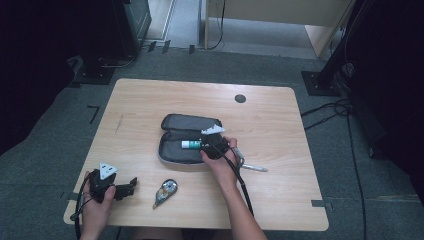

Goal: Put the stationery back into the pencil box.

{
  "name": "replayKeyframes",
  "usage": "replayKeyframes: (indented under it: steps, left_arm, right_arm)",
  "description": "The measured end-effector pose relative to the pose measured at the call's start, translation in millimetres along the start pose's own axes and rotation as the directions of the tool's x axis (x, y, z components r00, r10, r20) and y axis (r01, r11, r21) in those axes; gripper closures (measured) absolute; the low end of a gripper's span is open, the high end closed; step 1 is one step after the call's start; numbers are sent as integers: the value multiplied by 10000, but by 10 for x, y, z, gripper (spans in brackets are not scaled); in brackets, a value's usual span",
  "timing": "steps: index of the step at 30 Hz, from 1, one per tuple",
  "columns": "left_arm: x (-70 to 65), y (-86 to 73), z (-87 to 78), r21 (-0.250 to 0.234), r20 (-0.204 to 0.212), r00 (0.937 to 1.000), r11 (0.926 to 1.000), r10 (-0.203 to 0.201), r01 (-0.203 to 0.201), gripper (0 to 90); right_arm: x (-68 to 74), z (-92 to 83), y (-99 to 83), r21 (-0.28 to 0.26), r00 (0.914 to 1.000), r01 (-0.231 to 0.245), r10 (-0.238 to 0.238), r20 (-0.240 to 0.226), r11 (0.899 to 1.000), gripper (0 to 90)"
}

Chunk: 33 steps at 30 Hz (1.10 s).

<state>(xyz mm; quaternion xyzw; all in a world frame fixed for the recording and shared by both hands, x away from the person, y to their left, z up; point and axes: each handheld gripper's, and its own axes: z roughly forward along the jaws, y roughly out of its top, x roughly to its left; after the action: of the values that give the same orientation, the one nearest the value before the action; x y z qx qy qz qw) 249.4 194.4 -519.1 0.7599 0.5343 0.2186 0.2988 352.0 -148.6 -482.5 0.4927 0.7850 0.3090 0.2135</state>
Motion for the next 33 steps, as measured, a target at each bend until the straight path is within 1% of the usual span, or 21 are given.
replayKeyframes:
  steps: [1, 2, 3, 4, 5, 6, 7, 8, 10, 12, 13, 16, 18, 21, 22, 23, 25, 26, 27, 31, 33]
  left_arm:
    - [0, 0, 0, 4, -1, 10000, 10000, 2, -2, 21]
    - [0, 0, 0, 3, -1, 10000, 10000, 1, -1, 21]
    - [0, 0, 0, 4, -2, 10000, 10000, 0, 0, 21]
    - [0, 0, -1, 9, -1, 10000, 10000, 0, 0, 21]
    - [0, 0, -1, 9, -1, 10000, 10000, 0, 0, 21]
    - [0, 0, -1, 8, -1, 10000, 10000, 1, -1, 21]
    - [0, 0, -1, 9, -1, 10000, 10000, 2, -2, 21]
    - [0, 0, -1, 8, -2, 10000, 10000, 1, -1, 21]
    - [-1, 0, 0, 0, -3, 10000, 10000, -11, 11, 21]
    - [-1, 0, 0, 0, -4, 10000, 10000, -10, 10, 21]
    - [-1, 0, 0, -3, -3, 10000, 10000, -12, 12, 21]
    - [-2, 0, 1, -14, -2, 10000, 10000, -27, 27, 21]
    - [-1, 0, 0, -3, -3, 10000, 10000, -13, 13, 21]
    - [-1, 0, 0, -3, -3, 10000, 10000, -14, 14, 21]
    - [-2, 0, 0, -7, -6, 10000, 10000, -16, 16, 21]
    - [-1, 0, 0, -2, -3, 10000, 10000, -10, 10, 21]
    - [-1, 0, 0, -2, -3, 10000, 10000, -11, 11, 21]
    - [-2, 0, 0, -4, -3, 10000, 10000, -13, 13, 21]
    - [-1, 0, 0, -3, -3, 10000, 10000, -11, 11, 21]
    - [-2, 0, 0, -8, -6, 10000, 10000, -14, 14, 21]
    - [-2, 0, 0, -7, -7, 10000, 10000, -13, 13, 21]
  right_arm:
    - [-13, -36, 9, -185, 9998, -110, 108, -150, 9998, 521]
    - [-47, -130, 17, -534, 9992, -209, 189, -364, 9984, 514]
    - [-47, -130, 17, -534, 9992, -209, 189, -364, 9984, 514]
    - [-58, -173, 16, -636, 9989, -234, 208, -411, 9977, 513]
    - [-81, -234, 11, -870, 9987, -241, 200, -476, 9959, 513]
    - [-144, -381, -20, -1353, 9971, -329, 232, -728, 9903, 513]
    - [-170, -432, -34, -1447, 9971, -308, 203, -738, 9890, 514]
    - [-170, -432, -34, -1447, 9971, -308, 203, -738, 9890, 514]
    - [-253, -582, -86, -1777, 9963, -383, 239, -828, 9833, 522]
    - [-329, -695, -137, -2016, 9956, -477, 303, -888, 9783, 530]
    - [-386, -769, -181, -2168, 9946, -565, 362, -969, 9746, 537]
    - [-536, -922, -305, -2415, 9884, -801, 456, -1452, 9671, 549]
    - [-624, -985, -402, -2468, 9859, -775, 374, -1632, 9660, 550]
    - [-751, -1024, -565, -2402, 9857, -807, 417, -1635, 9674, 564]
    - [-823, -1027, -657, -2299, 9860, -798, 429, -1612, 9699, 568]
    - [-823, -1027, -657, -2299, 9860, -798, 429, -1612, 9699, 568]
    - [-952, -1029, -822, -2198, 9862, -853, 510, -1574, 9718, 573]
    - [-952, -1029, -822, -2198, 9862, -853, 510, -1574, 9718, 573]
    - [-978, -1027, -860, -2144, 9865, -834, 502, -1557, 9732, 573]
    - [-1121, -993, -1069, -1850, 9894, -825, 583, -1327, 9793, 581]
    - [-1186, -972, -1161, -1783, 9887, -887, 649, -1349, 9800, 583]
